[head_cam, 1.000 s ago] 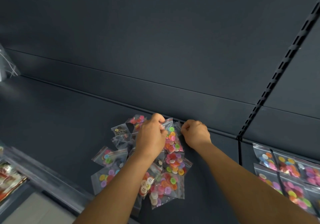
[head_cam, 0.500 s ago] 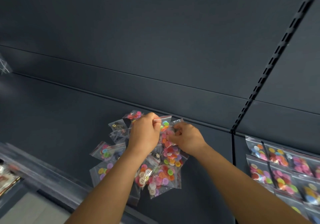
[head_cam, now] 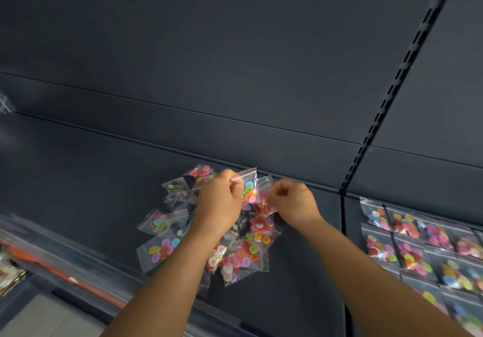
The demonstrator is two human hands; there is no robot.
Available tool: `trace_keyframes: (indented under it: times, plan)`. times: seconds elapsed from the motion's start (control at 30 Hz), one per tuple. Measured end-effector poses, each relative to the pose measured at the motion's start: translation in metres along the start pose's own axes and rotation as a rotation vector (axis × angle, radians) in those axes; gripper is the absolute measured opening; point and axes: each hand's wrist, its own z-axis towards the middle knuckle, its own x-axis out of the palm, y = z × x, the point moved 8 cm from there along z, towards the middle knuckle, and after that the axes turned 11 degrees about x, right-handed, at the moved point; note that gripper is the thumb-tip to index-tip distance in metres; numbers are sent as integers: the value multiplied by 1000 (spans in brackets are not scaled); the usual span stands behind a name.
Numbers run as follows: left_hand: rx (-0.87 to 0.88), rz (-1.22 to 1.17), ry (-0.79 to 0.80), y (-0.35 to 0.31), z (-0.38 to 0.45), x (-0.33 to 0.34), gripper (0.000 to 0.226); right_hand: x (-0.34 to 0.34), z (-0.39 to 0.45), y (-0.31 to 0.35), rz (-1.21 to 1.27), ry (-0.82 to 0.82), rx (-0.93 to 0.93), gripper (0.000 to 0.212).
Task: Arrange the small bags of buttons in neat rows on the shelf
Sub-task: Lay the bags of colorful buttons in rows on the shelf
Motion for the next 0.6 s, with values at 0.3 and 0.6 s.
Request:
trace_keyframes:
  times: [0.3,0.6]
  plan:
    - [-44,-256,31,-43,-4,40,9,-63,-18,-31,587,121,152,7]
    - [-112,-501,152,-130,-31,124,10,-175,-44,-120,560,-19,200,6]
